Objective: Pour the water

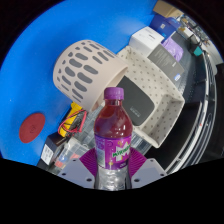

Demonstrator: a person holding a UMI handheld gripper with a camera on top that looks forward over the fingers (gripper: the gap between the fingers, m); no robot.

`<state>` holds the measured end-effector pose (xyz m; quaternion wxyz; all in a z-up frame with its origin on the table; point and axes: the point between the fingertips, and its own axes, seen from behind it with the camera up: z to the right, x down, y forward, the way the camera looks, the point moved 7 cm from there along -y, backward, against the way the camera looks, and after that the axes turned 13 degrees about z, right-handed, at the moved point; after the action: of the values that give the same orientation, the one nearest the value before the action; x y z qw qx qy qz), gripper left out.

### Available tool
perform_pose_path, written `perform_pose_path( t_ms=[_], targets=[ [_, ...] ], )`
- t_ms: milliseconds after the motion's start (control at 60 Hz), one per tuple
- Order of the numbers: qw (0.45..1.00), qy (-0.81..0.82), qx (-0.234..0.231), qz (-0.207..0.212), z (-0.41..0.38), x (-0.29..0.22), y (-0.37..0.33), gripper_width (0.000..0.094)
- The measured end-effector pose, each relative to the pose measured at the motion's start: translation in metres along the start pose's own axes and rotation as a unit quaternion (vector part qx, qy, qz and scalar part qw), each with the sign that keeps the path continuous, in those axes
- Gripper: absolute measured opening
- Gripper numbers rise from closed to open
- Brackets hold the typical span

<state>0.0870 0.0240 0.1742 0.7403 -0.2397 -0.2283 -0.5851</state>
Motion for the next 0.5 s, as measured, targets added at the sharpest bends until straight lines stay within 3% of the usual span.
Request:
perform_pose_path(
  t_ms=[117, 250, 383, 500],
  targets=[
    [0.997, 0.075, 0.011, -0.005, -0.001, 0.008, -0.006, 0.0371],
    [0.961, 0.275, 0.023, -0.02, -0.003, 0.022, -0.016, 0.037],
    [0.85, 0.525, 0.037, -0.018, -0.001, 0.032, -0.024, 0.0371],
    [0.701, 0.71, 0.067, -0.002, 0.006, 0.046, -0.027, 0.0369]
  ],
)
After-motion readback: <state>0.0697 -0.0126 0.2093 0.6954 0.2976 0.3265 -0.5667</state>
